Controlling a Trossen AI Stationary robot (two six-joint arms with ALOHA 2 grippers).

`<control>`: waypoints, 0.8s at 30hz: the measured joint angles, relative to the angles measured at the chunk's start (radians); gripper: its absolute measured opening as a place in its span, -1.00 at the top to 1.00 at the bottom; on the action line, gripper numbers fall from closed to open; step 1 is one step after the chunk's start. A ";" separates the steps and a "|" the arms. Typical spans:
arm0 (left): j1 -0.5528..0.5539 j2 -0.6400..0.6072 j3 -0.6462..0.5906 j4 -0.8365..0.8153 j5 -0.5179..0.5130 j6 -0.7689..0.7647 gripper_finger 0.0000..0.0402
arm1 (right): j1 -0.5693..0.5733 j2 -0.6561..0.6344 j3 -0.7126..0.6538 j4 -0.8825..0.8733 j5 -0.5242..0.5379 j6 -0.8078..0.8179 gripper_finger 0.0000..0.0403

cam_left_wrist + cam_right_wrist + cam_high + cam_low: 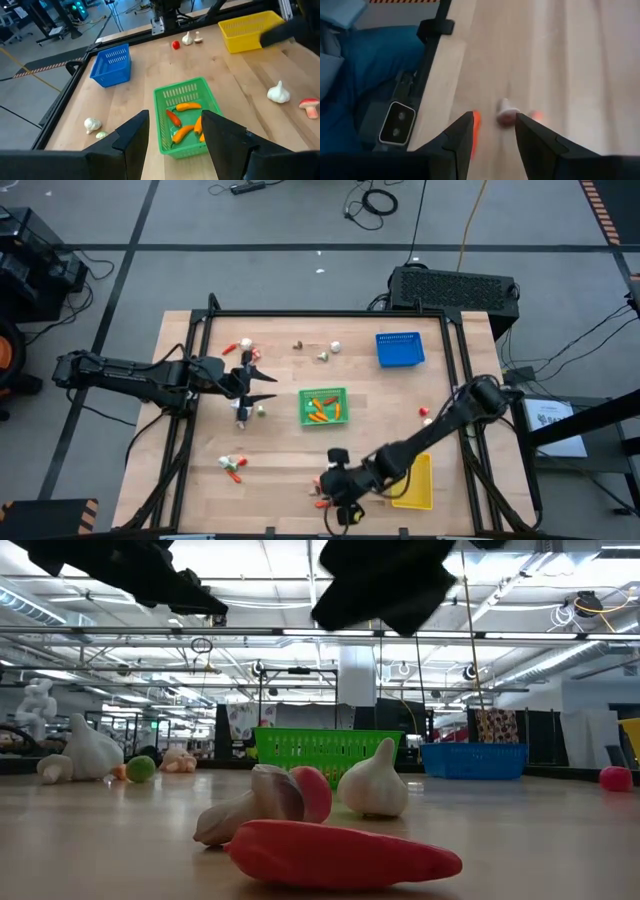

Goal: Sort produce into baskets
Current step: Put the orange chili pepper into the green bin

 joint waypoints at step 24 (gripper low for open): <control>-0.001 0.000 0.000 0.014 0.000 -0.007 0.06 | 0.106 0.151 -0.001 0.078 0.116 0.140 0.32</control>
